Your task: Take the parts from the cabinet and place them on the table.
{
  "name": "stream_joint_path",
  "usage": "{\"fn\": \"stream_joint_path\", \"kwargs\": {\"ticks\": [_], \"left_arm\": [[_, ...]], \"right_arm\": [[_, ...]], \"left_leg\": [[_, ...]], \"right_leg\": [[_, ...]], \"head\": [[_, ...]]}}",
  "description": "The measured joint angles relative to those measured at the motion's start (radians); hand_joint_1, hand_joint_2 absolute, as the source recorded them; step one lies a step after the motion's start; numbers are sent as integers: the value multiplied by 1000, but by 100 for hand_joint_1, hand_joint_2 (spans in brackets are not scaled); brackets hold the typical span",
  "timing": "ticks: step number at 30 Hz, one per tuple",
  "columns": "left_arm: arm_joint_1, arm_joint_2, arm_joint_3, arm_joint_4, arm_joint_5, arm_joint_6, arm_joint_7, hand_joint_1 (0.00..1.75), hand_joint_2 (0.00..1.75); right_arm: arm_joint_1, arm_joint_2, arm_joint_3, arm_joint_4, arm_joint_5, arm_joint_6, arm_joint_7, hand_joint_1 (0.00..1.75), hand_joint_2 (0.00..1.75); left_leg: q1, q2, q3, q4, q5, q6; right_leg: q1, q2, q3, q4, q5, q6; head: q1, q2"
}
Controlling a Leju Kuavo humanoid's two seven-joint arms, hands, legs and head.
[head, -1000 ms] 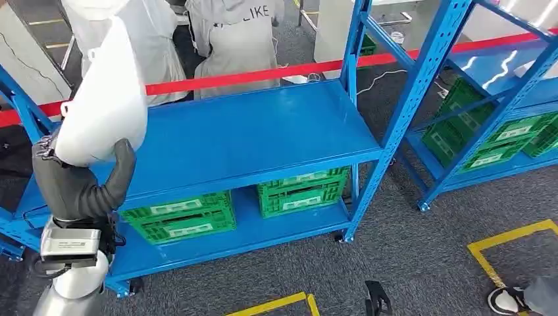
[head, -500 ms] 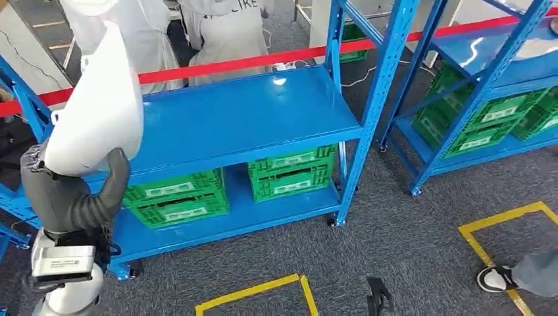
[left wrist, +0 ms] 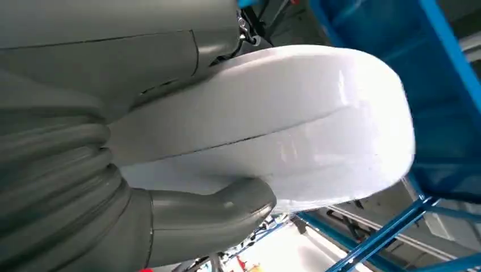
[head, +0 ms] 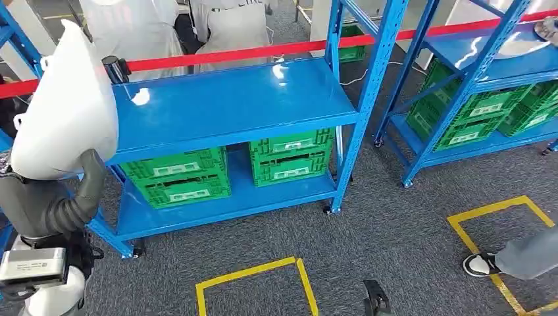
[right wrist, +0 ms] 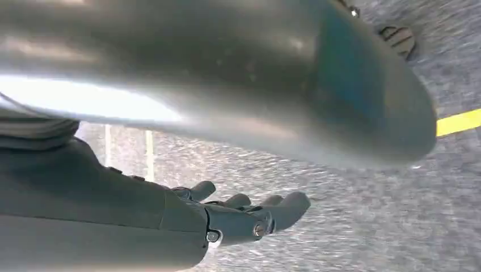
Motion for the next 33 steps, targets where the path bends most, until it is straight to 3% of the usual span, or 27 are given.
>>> {"fn": "stream_joint_path", "kwargs": {"ticks": [2,3,4,5,6,7,8,9,12,13,14,16,17,18,19,20,21,22,23,24,27,28,29,30,32,33], "left_arm": [[2,0,1,1,0,-1,-1,175,175],[3,0,2,3,0,-3,-3,175,175],[5,0,6,5,0,-6,-5,175,175],[5,0,8,7,0,-6,-5,175,175],[5,0,8,8,0,-7,-6,175,175],[4,0,10,9,0,-8,-9,175,175],[4,-1,10,8,0,-10,-10,175,175],[4,-1,13,10,0,-11,-11,175,175],[1,-1,13,14,0,-18,-18,175,175],[2,0,14,18,0,-19,-21,175,175],[1,0,15,21,0,-20,-23,175,175],[0,0,15,24,0,-24,-23,175,175],[0,0,15,26,1,-27,-23,175,175],[0,0,15,28,1,-27,-24,175,175],[-1,0,15,31,1,-30,-24,175,175],[-1,0,15,34,2,-32,-24,175,175],[-3,-2,14,37,2,-36,-24,175,175],[-6,-5,14,40,3,-38,-24,175,175],[-12,-8,14,42,3,-41,-25,175,175],[-19,-13,13,42,3,-45,-26,175,175],[-20,-22,12,47,3,-55,-29,175,175],[-18,-26,11,49,3,-60,-29,175,175],[-19,-33,7,52,0,-62,-28,175,175],[-19,-43,2,53,0,-67,-25,175,175],[-18,-62,-9,53,-5,-72,-19,175,175],[-18,-66,-15,53,-10,-72,-14,175,175]], "right_arm": [[-2,-2,0,0,-1,0,-1,0,0],[-3,-2,0,0,-2,-1,-1,0,0],[-2,-2,0,0,-3,-1,-1,0,0],[-2,-2,0,0,-5,-1,-1,0,0],[-2,-2,0,0,-8,-1,-1,0,0],[-4,-2,0,0,-12,-1,-2,0,0],[-9,-2,0,0,-12,-1,-2,0,0],[-9,-2,0,0,-13,-1,-4,0,0],[-7,-2,-2,0,-15,-2,-2,0,0],[-8,-1,-4,0,-18,-2,-3,0,0],[-10,-1,-7,0,-19,-2,-3,0,0],[-10,-1,-13,0,-21,-4,-3,0,0],[-9,-1,-16,0,-21,-4,-2,0,0],[-9,-1,-17,0,-22,-4,-2,0,0],[-9,-1,-19,0,-24,-4,-2,0,0],[-9,-1,-20,0,-26,-5,-2,0,0],[-9,-1,-22,0,-31,-6,-2,0,0],[-9,-1,-24,0,-33,-6,-3,0,0],[-9,0,-25,0,-35,-7,-5,0,0],[-8,2,-27,0,-37,-8,-9,0,0],[-7,5,-37,0,-48,-15,-16,0,0],[-3,6,-41,0,-52,-18,-16,0,0],[1,8,-45,0,-54,-21,-14,0,0],[3,12,-47,0,-55,-22,-10,0,0],[2,13,-48,0,-54,-24,-5,0,0],[2,13,-49,0,-54,-24,-1,0,0]], "left_leg": [[-4,1,-35,2,30,3],[-5,2,-55,4,44,2],[-5,2,-77,8,58,1],[-5,2,-97,12,69,-1],[-4,2,-117,19,81,-4],[-4,2,-135,28,91,-9],[-7,3,-148,36,98,-15],[-7,3,-151,41,104,-20],[-6,4,-148,25,131,-39],[-4,3,-154,27,128,-46],[-1,1,-168,53,76,-54],[5,1,-206,179,-58,-66],[8,1,-216,252,-101,-71],[10,1,-217,305,-112,-74],[12,1,-207,328,-92,-76],[13,1,-181,317,-57,-75],[14,1,-132,270,-18,-73],[14,1,-71,199,-6,-68],[13,-2,9,104,-30,-61],[6,-3,68,12,-69,-55],[-8,-3,48,2,-54,-32],[1,0,42,-9,-36,-21],[1,7,33,-9,-25,-12],[1,5,18,-9,-13,-2],[-1,6,-11,-7,15,1],[-2,6,-30,-5,29,1]], "right_leg": [[3,2,-29,145,-87,3],[5,2,-31,195,-87,3],[6,2,-15,208,-57,2],[7,2,19,182,-19,1],[7,2,75,120,13,0],[7,2,151,26,15,-2],[10,2,211,-70,-46,-8],[16,4,228,-105,-60,-14],[18,5,209,-103,-41,-33],[12,-1,200,-108,-25,-41],[11,-2,185,-109,-11,-48],[10,-4,157,-108,15,-53],[10,-5,141,-107,28,-53],[10,-5,124,-106,41,-51],[10,-6,110,-106,53,-50],[10,-6,92,-105,66,-47],[10,-6,73,-104,81,-44],[10,-6,60,-103,92,-41],[10,-6,55,-102,102,-37],[13,-6,48,-102,111,-30],[5,-6,47,-121,150,-6],[3,-5,43,-121,155,0],[0,-2,35,-105,119,2],[1,-1,20,-58,50,5],[2,2,-17,90,-69,11],[3,2,-28,156,-91,13]], "head": [[0,0],[0,0],[0,0],[0,0],[0,0],[1,0],[3,0],[2,0],[4,0],[3,0],[2,0],[0,0],[0,0],[1,0],[0,0],[0,0],[0,0],[0,0],[1,0],[0,0],[3,0],[2,0],[3,0],[5,0],[5,0],[6,0]]}}
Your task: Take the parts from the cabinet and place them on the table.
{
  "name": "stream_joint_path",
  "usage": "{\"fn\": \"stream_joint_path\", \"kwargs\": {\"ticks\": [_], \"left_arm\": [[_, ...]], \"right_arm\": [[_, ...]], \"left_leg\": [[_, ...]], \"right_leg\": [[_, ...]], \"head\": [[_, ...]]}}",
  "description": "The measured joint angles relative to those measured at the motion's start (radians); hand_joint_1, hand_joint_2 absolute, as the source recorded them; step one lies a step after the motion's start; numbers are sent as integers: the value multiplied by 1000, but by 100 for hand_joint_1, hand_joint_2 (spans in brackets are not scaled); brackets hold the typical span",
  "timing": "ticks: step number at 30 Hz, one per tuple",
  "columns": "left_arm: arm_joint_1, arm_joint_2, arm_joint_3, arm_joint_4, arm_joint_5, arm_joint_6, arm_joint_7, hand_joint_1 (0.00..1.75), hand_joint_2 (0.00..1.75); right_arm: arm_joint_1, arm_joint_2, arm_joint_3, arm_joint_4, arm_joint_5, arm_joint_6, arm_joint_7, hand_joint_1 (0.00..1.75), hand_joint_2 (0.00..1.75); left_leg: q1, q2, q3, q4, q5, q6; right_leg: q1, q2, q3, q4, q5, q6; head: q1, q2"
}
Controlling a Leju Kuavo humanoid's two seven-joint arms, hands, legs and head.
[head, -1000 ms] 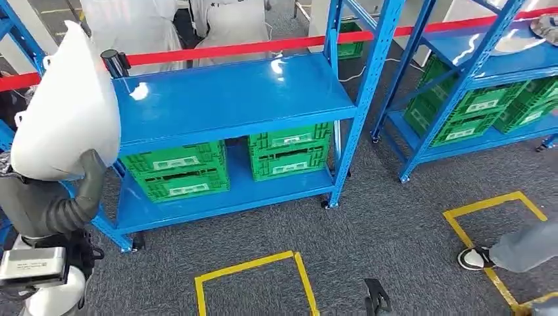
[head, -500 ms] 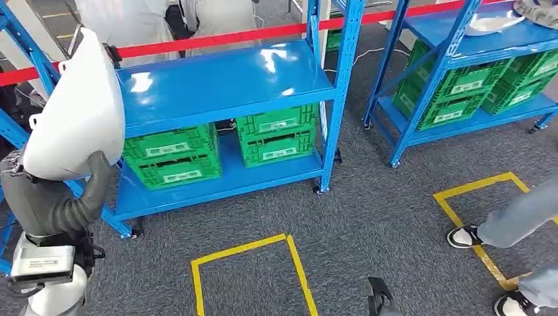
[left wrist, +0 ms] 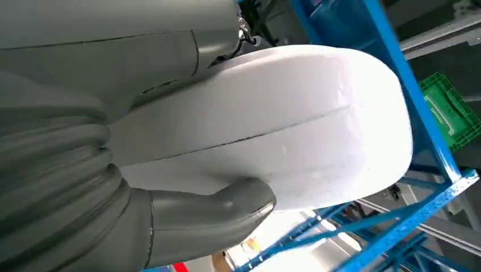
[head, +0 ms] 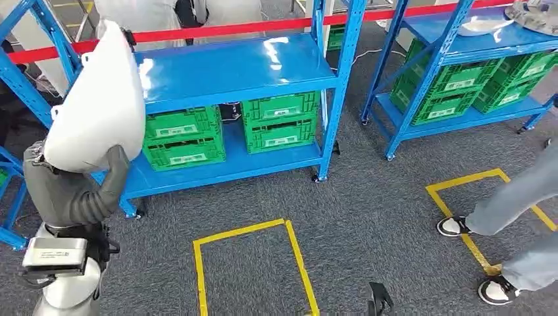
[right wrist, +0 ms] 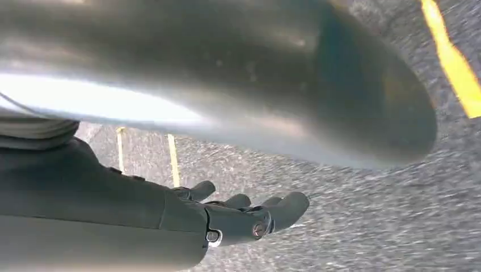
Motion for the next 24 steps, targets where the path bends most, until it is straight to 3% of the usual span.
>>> {"fn": "stream_joint_path", "kwargs": {"ticks": [1,2,3,4,5,6,7,9,10,11,12,14,15,16,17,18,19,20,21,22,24], "left_arm": [[2,-6,-6,0,-4,0,7,175,175],[5,-9,-6,-1,-8,0,12,175,175],[6,-10,-6,-2,-11,0,13,175,175],[6,-10,-6,-3,-12,0,15,175,175],[6,-10,-6,-5,-13,1,18,175,175],[6,-10,-6,-12,-13,2,19,175,175],[7,-8,-6,-15,-13,5,19,175,175],[8,-6,-6,-15,-14,10,20,175,175],[10,-3,-6,-15,-14,11,20,175,175],[12,1,-6,-16,-14,13,20,175,175],[12,4,-6,-17,-14,13,21,175,175],[13,7,-6,-17,-14,13,21,175,175],[17,8,-6,-17,-14,13,21,175,175],[20,10,-6,-17,-14,13,22,175,175],[21,11,-6,-17,-14,13,22,175,175],[21,11,-6,-17,-14,13,22,175,175],[21,11,-6,-18,-14,17,21,175,175],[20,11,-6,-19,-15,22,22,175,175],[19,11,-5,-23,-17,26,22,175,175],[17,12,-4,-26,-21,33,22,175,175],[13,19,4,-25,-23,43,26,175,175]], "right_arm": [[1,0,0,0,1,0,3,0,0],[1,0,0,0,2,1,2,0,0],[2,0,0,0,5,2,0,0,0],[1,0,0,0,8,4,-2,0,0],[1,0,0,0,11,6,-4,0,0],[-2,0,0,0,14,6,-6,0,0],[-1,0,0,0,18,7,-11,0,0],[1,1,0,0,21,7,-14,0,0],[4,3,0,0,21,7,-14,0,0],[1,5,0,0,21,7,-15,0,0],[1,5,0,0,21,7,-15,0,0],[2,5,0,0,21,7,-15,0,0],[2,5,0,0,21,7,-15,0,0],[2,5,0,0,21,7,-15,0,0],[2,5,0,0,21,7,-15,0,0],[2,5,0,0,22,7,-15,0,0],[2,5,0,0,23,7,-15,0,0],[1,5,0,0,24,7,-15,0,0],[2,9,0,0,24,10,-15,0,0],[2,10,0,0,28,13,-15,0,0],[1,9,0,0,37,21,-16,0,0]], "left_leg": [[0,1,-22,4,14,-2],[1,2,-43,8,26,-4],[2,2,-63,14,37,-7],[4,2,-81,22,46,-12],[5,2,-97,33,54,-18],[0,0,-114,43,59,-24],[-1,2,-115,47,68,-32],[1,1,-114,40,86,-42],[2,1,-118,37,97,-49],[6,-2,-127,48,71,-55],[6,-3,-140,84,11,-62],[10,-3,-175,227,-107,-73],[10,-4,-188,306,-139,-75],[10,-4,-185,347,-139,-75],[10,-4,-164,347,-112,-72],[10,-4,-126,310,-80,-67],[9,-5,-66,237,-51,-60],[4,-6,3,148,-46,-48],[-1,-5,71,45,-95,-35],[-3,-5,97,-3,-105,-38],[-12,-6,76,0,-88,-28]], "right_leg": [[1,0,3,42,14,1],[0,0,27,37,51,2],[0,0,66,-1,88,2],[-1,0,122,-68,107,3],[-3,0,195,-157,96,5],[3,1,247,-247,45,1],[7,6,244,-253,36,-21],[9,4,234,-252,44,-34],[6,0,224,-258,59,-47],[4,-6,215,-258,71,-57],[3,-6,201,-258,83,-64],[5,-7,170,-256,108,-66],[6,-7,156,-256,122,-66],[7,-8,140,-256,135,-65],[8,-9,123,-255,148,-64],[9,-9,107,-255,161,-63],[11,-9,93,-255,173,-62],[13,-8,83,-255,185,-60],[15,-8,76,-255,195,-56],[13,-9,73,-257,205,-50],[4,-10,72,-271,232,-34]], "head": [[0,0],[0,0],[0,0],[0,0],[0,0],[4,0],[3,0],[4,0],[3,0],[2,0],[0,0],[-2,0],[-3,0],[-4,0],[-3,0],[-3,0],[-3,0],[-3,0],[-2,0],[-1,0],[-8,0]]}}
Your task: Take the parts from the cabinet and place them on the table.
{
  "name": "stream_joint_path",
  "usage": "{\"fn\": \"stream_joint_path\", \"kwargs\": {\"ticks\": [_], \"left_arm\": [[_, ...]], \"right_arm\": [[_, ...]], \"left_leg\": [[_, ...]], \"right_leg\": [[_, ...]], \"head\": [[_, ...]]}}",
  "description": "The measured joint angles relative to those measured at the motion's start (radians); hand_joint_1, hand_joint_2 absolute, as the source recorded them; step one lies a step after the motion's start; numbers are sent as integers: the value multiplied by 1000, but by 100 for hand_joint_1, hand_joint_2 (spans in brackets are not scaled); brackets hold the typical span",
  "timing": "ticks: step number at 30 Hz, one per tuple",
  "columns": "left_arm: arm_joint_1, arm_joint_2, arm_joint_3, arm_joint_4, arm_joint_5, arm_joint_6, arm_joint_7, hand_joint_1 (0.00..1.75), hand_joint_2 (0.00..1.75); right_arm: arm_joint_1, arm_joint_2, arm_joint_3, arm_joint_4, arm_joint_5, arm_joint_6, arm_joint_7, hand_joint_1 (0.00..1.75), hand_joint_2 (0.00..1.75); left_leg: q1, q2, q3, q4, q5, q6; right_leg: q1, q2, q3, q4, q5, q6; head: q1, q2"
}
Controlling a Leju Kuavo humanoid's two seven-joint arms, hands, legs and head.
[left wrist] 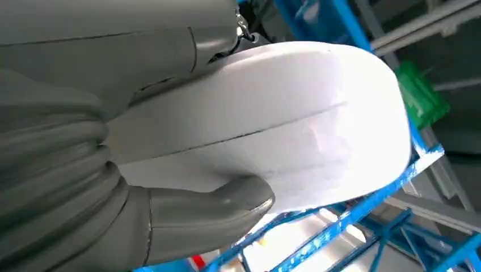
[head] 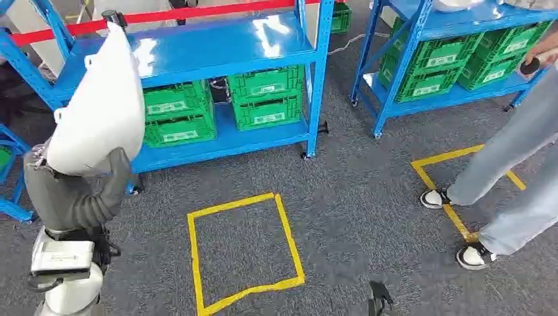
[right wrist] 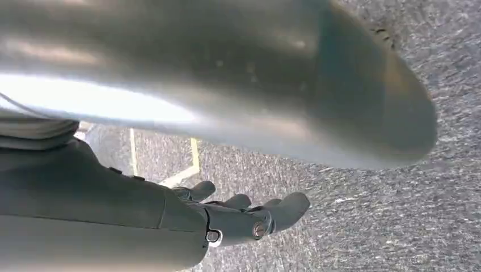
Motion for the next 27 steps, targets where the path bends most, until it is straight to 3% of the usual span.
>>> {"fn": "stream_joint_path", "kwargs": {"ticks": [1,2,4,5,6,7,8,10,11,12,13,16,17,18,20,22,23,24,26,27], "left_arm": [[1,5,5,0,0,3,2,175,175],[1,10,13,3,0,4,1,175,175],[1,18,26,8,3,10,-7,175,175],[4,27,32,9,12,12,-14,175,175],[8,35,38,9,16,12,-21,175,175],[11,42,42,10,24,12,-25,175,175],[12,48,43,10,31,9,-25,175,175],[11,55,44,10,34,0,-25,175,175],[10,56,44,10,35,-2,-23,175,175],[9,57,44,8,36,-5,-22,175,175],[6,59,45,5,36,-7,-19,175,175],[3,59,43,7,36,-10,-19,175,175],[4,60,43,9,36,-10,-16,175,175],[4,60,43,10,36,-11,-16,175,175],[4,61,43,10,37,-12,-16,175,175],[8,64,43,11,40,-12,-16,175,175],[11,66,43,11,41,-12,-16,175,175],[14,68,43,11,41,-12,-16,175,175],[15,71,43,9,41,-12,-16,175,175],[14,71,43,3,42,-12,-16,175,175]], "right_arm": [[1,0,0,0,5,3,0,0,0],[2,-2,1,0,10,4,-1,0,0],[6,-2,5,0,31,24,-26,0,0],[5,-9,10,0,42,32,-45,0,0],[2,-13,13,0,48,36,-52,0,0],[1,-20,16,0,48,36,-52,0,0],[1,-25,17,0,47,36,-46,0,0],[0,-34,17,0,42,36,-21,0,0],[-2,-37,17,0,38,36,-8,0,0],[-7,-39,17,0,37,37,1,0,0],[-11,-40,17,0,34,37,6,0,0],[-11,-40,17,0,31,37,20,0,0],[-9,-40,17,0,29,37,19,0,0],[-10,-40,17,0,29,37,19,0,0],[-12,-40,17,0,29,35,18,0,0],[-11,-40,17,0,30,32,18,0,0],[-11,-40,17,0,30,32,18,0,0],[-11,-40,17,0,31,31,18,0,0],[-10,-39,17,0,33,31,18,0,0],[-11,-35,17,0,33,31,18,0,0]], "left_leg": [[-2,0,-5,-9,15,9],[10,8,-10,-24,38,16],[9,6,-34,-28,69,28],[9,6,-52,-27,83,28],[9,8,-70,-26,97,27],[9,9,-89,-23,109,26],[11,10,-110,-19,122,24],[17,10,-150,-7,144,16],[21,9,-173,6,154,8],[19,7,-190,20,159,0],[17,8,-202,33,164,-6],[18,9,-204,27,191,-23],[21,7,-209,30,187,-29],[23,6,-222,50,147,-35],[25,4,-254,190,23,-44],[24,4,-278,321,-35,-46],[24,4,-268,341,-26,-43],[24,3,-238,319,-1,-38],[16,1,-125,170,51,-16],[9,-4,-58,72,41,2]], "right_leg": [[1,1,-1,-9,13,9],[-4,3,-9,-4,10,11],[0,7,-37,74,-111,17],[-1,7,-55,151,-175,20],[0,8,-69,229,-217,24],[0,8,-74,286,-224,26],[-2,8,-63,310,-199,29],[-6,7,10,246,-128,35],[-9,7,85,154,-120,39],[-12,8,152,65,-163,43],[-2,15,186,-7,-202,25],[1,14,165,12,-187,-2],[-4,8,151,9,-175,-14],[-4,7,147,9,-166,-22],[-3,7,121,10,-143,-29],[1,7,93,12,-122,-29],[3,6,79,12,-111,-29],[5,6,65,12,-100,-29],[11,8,43,12,-81,-27],[9,7,39,12,-73,-25]], "head": [[2,0],[-4,0],[2,0],[5,0],[3,0],[5,0],[4,0],[4,0],[5,0],[9,0],[13,0],[14,0],[13,0],[10,0],[8,0],[8,0],[8,0],[8,0],[8,0],[9,0]]}}
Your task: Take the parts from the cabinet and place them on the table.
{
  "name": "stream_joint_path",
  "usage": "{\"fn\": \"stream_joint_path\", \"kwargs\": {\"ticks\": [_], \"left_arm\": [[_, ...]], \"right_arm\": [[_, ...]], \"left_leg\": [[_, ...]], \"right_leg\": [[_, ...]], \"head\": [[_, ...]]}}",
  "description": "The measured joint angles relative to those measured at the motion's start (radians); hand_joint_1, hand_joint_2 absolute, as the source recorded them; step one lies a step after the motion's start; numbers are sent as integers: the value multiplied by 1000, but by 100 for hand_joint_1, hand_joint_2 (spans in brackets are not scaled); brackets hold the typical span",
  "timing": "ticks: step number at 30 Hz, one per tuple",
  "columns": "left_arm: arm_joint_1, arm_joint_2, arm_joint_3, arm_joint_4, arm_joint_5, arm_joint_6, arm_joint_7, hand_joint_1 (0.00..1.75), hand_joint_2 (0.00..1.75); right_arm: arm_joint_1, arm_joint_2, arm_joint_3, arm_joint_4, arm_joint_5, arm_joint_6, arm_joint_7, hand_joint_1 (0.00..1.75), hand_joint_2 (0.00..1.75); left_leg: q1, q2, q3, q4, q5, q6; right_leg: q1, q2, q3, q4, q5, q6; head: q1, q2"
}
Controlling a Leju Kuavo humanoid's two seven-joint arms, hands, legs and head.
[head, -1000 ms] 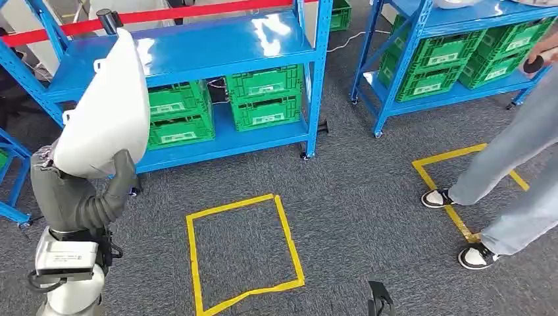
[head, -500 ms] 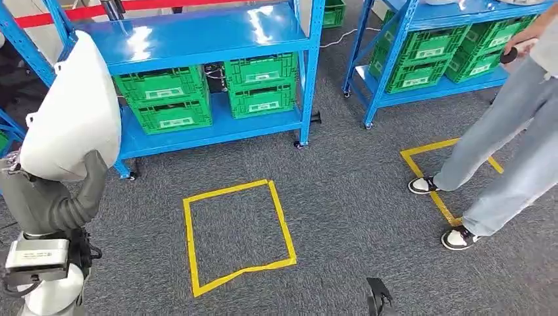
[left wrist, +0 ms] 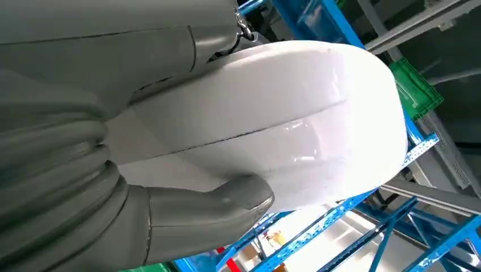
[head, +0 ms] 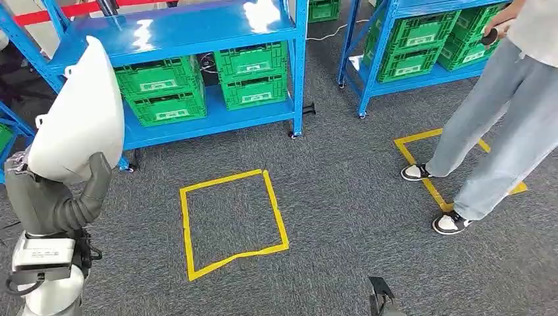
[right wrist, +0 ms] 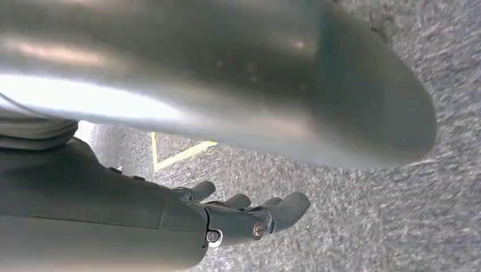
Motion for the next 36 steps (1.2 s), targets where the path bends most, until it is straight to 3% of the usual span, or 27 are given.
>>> {"fn": "stream_joint_path", "kwargs": {"ticks": [1,2,4,5,6,7,9,10,11,12,14,15,16,17,20,21,22,24,25,26,28,29,30,32,33,35,36], "left_arm": [[0,0,0,-3,0,0,0,175,175],[0,1,0,-5,0,0,0,175,175],[0,4,0,-5,0,0,0,175,175],[1,5,0,-5,0,0,0,175,175],[0,4,0,-4,0,0,0,175,175],[-2,4,0,-5,0,0,0,175,175],[3,4,0,-5,0,0,1,175,175],[5,4,0,-5,0,0,1,175,175],[9,4,0,-5,0,0,0,175,175],[13,5,0,-6,0,0,1,175,175],[23,8,1,-15,-1,3,1,175,175],[26,10,2,-23,-2,6,1,175,175],[30,12,4,-33,-3,6,2,175,175],[33,15,8,-41,-7,8,2,175,175],[39,15,8,-47,-10,3,7,175,175],[39,15,8,-45,-10,-2,11,175,175],[38,15,8,-44,-10,-9,16,175,175],[37,13,7,-43,-11,-10,18,175,175],[37,13,7,-41,-12,-11,18,175,175],[37,11,6,-39,-12,-15,18,175,175],[37,-1,6,-34,-18,-22,26,175,175],[36,-11,5,-32,-21,-22,30,175,175],[33,-22,5,-32,-29,-22,32,175,175],[26,-39,3,-34,-43,-19,23,175,175],[27,-43,2,-32,-45,-16,16,175,175],[27,-49,-1,-31,-50,-13,14,175,175],[27,-53,-2,-31,-51,-13,13,175,175]], "right_arm": [[-1,4,0,0,0,0,0,0,0],[0,3,0,0,1,0,0,0,0],[0,4,0,0,1,0,0,0,0],[3,4,0,0,1,-1,1,0,0],[3,5,0,0,1,-1,0,0,0],[2,6,0,0,2,-1,2,0,0],[1,5,0,0,3,-5,1,0,0],[1,5,0,0,3,-8,1,0,0],[2,5,0,0,5,-11,2,0,0],[2,5,0,0,6,-11,3,0,0],[1,5,0,0,9,-11,3,0,0],[0,5,0,0,11,-10,1,0,0],[-2,5,0,0,13,-8,0,0,0],[-1,4,0,0,13,-4,-2,0,0],[4,4,0,0,0,-5,-2,0,0],[0,4,0,0,-7,-6,-2,0,0],[-1,4,-1,0,-10,-9,-2,0,0],[0,4,-2,0,-12,-11,-3,0,0],[1,4,-3,0,-14,-12,-2,0,0],[0,4,-4,0,-18,-14,2,0,0],[0,4,-11,0,-24,-22,15,0,0],[-1,4,-13,0,-29,-23,19,0,0],[-1,5,-16,0,-32,-27,18,0,0],[0,11,-17,0,-36,-26,4,0,0],[1,11,-18,0,-36,-22,-6,0,0],[1,11,-19,0,-36,-17,-8,0,0],[3,12,-21,0,-36,-13,-11,0,0]], "left_leg": [[-2,0,43,-62,-27,9],[-7,-1,41,-70,-20,-3],[-17,-2,34,-77,-4,8],[-11,1,23,-94,13,11],[-3,9,29,-102,28,14],[-2,10,13,-102,41,28],[-2,10,-18,-99,63,27],[-2,11,-35,-95,73,27],[-2,12,-52,-91,83,25],[1,12,-73,-85,95,22],[8,12,-113,-66,112,12],[8,11,-129,-51,118,5],[4,10,-146,-38,122,-1],[4,10,-149,-33,128,-7],[7,8,-153,-41,157,-26],[11,6,-162,-34,139,-31],[10,5,-171,-6,82,-37],[16,6,-198,128,-44,-49],[17,6,-208,212,-85,-52],[17,6,-209,268,-89,-53],[17,5,-160,257,-27,-47],[17,5,-105,195,5,-40],[15,4,-37,110,12,-31],[4,5,98,-86,-70,-16],[0,5,83,-80,-59,-15],[-6,4,75,-82,-48,1],[5,7,71,-92,-31,11]], "right_leg": [[3,0,-5,-1,8,8],[-6,-1,-6,-7,17,16],[-13,-2,-6,-18,37,27],[-6,0,-7,-24,47,36],[-9,3,-17,-8,14,36],[-8,3,-35,45,-49,37],[-9,3,-76,192,-156,43],[-8,4,-89,257,-181,47],[-10,3,-88,293,-173,50],[-12,3,-65,288,-138,53],[-17,3,27,177,-70,60],[-20,3,92,93,-74,65],[-18,4,144,9,-125,68],[-11,11,143,6,-132,42],[-11,8,121,4,-115,19],[-15,2,110,3,-102,10],[-15,2,97,3,-89,3],[-14,0,69,3,-65,-1],[-13,0,56,4,-51,0],[-13,0,40,4,-38,1],[-11,-2,7,5,-12,5],[-10,-1,-8,5,0,7],[-9,-1,-20,5,8,11],[-9,0,-26,5,23,22],[-14,0,-22,-2,36,30],[-18,1,-23,-12,53,47],[-21,1,-29,-7,54,51]], "head": [[1,0],[0,0],[0,0],[-1,0],[-3,0],[2,0],[2,0],[4,0],[4,0],[4,0],[3,0],[5,0],[13,0],[15,0],[12,0],[10,0],[7,0],[5,0],[3,0],[3,0],[3,0],[3,0],[3,0],[4,0],[6,0],[-2,0],[-5,0]]}}
